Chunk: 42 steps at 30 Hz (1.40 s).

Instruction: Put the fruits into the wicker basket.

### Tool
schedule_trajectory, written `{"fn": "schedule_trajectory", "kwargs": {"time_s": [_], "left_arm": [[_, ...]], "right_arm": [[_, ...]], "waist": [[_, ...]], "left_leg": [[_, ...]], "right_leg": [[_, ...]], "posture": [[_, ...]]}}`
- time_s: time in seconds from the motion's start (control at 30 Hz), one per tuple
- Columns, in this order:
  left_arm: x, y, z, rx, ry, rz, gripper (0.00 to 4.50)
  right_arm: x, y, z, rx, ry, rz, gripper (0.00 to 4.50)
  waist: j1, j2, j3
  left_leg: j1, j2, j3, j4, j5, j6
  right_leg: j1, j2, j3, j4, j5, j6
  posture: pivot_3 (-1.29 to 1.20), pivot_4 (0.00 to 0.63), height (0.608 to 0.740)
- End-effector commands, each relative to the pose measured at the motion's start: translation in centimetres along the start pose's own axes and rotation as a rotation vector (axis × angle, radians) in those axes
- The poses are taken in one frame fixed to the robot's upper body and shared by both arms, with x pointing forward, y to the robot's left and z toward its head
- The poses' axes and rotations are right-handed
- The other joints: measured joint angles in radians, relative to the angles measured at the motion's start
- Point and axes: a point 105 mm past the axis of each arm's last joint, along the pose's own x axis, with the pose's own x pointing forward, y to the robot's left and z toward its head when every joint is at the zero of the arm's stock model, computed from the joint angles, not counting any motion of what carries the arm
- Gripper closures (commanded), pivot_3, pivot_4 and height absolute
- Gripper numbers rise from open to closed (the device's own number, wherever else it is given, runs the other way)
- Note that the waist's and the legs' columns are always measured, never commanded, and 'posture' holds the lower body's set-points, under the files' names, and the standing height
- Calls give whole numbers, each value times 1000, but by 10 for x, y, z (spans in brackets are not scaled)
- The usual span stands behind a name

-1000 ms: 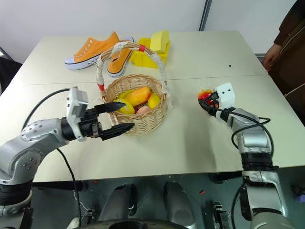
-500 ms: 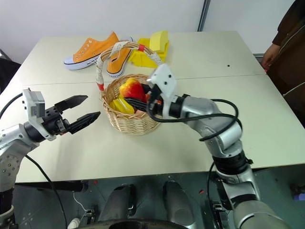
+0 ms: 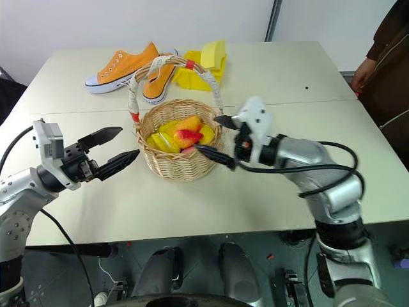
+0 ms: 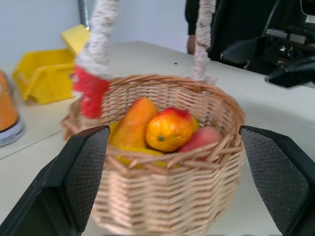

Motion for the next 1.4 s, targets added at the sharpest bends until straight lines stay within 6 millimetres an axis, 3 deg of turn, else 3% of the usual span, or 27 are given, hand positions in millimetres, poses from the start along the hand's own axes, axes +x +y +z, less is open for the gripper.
{"fn": "schedule_trajectory", "kwargs": {"time_s": [0.03, 0.13, 0.27, 0.3, 0.37, 0.47, 0.57, 0.7, 0.77, 0.83, 0.97, 1.2, 1.3, 1.4], "left_arm": [[4, -5, 8, 17, -34, -31, 0], [8, -6, 9, 17, -40, -42, 0], [9, -8, 9, 17, -42, -48, 0], [9, -9, 9, 17, -42, -49, 0], [9, -10, 8, 17, -42, -49, 0], [9, -11, 8, 16, -43, -45, 0], [8, -13, 6, 14, -41, -42, 0], [8, -11, 6, 15, -40, -39, 0], [9, -10, 5, 15, -38, -41, 0], [10, -9, 5, 15, -38, -45, 0], [20, -9, 3, 12, -47, -74, 0], [29, -10, 3, 15, -69, -99, 0], [30, -10, 2, 17, -71, -100, 0], [29, -10, 2, 16, -73, -96, 0]], "right_arm": [[2, -14, 6, 15, -69, -80, 51], [15, -28, -1, 51, -84, -153, 51], [36, -30, 0, 115, -145, -152, 51], [40, -31, 0, 135, -159, -155, 270], [45, -33, -1, 162, -170, -163, 965], [44, -35, -1, 163, -179, -174, 2534], [31, -40, 10, 133, -220, -203, 4065], [-3, -66, 25, 78, -268, -332, 4065], [-41, -98, 35, 36, -296, -508, 4065], [-64, -116, 42, 13, -311, -616, 4065], [-126, -165, 32, -60, -227, -955, 4065], [-156, -193, 10, -40, -194, -1140, 4065], [-159, -193, 5, -39, -188, -1148, 3131], [-161, -186, 5, -44, -189, -1126, 1607]], "waist": [[-3, 0, 0], [-2, 0, 0], [0, 0, 0], [0, 0, 0], [2, 0, 0], [6, 0, 0], [4, 0, 0], [5, 0, 0], [8, 0, 0], [12, 0, 0], [6, 0, 0], [-10, 2, 1], [-13, 2, 1], [-10, 2, 1]], "left_leg": [[1, 1, 0, 0, 0, 0], [1, 1, -2, -1, 0, 0], [0, 1, -2, -1, 0, 0], [0, 1, -2, -1, 0, 0], [-1, 1, -2, -1, 0, 0], [-1, 1, -2, -1, 0, 0], [-1, 0, -1, -1, 0, 0], [-1, 0, -1, -1, 0, 0], [-1, 0, -1, -1, 0, 0], [-2, 0, -1, -1, 0, 0], [-2, 0, -1, -1, 0, 0], [0, 0, -1, -2, 0, 1], [0, 0, -1, -2, 0, 1], [0, 0, -1, -2, 0, 1]], "right_leg": [[0, 1, 0, 0, 0, 0], [0, 3, 0, 2, 0, -1], [-2, 3, 0, 2, 0, 0], [-2, 3, 0, 2, 0, 0], [-2, 3, 0, 2, 1, 2], [-1, 2, 0, 1, 1, 1], [-1, 1, 0, 1, 0, 0], [-1, 1, 0, 1, 0, 0], [-1, 1, 0, 1, 0, 0], [-1, 1, 0, 0, 0, 0], [-1, 1, 0, -1, 0, 0], [-1, 3, 2, 1, 2, 3], [-1, 3, 2, 1, 2, 3], [-1, 2, 2, 1, 2, 3]], "posture": [[0, 150, 740], [0, 150, 740], [0, 150, 740], [0, 150, 740], [0, 150, 740], [0, 150, 740], [0, 150, 740], [0, 150, 740], [0, 150, 740], [0, 150, 740], [0, 150, 740], [0, 150, 740], [0, 150, 740], [0, 150, 740]]}}
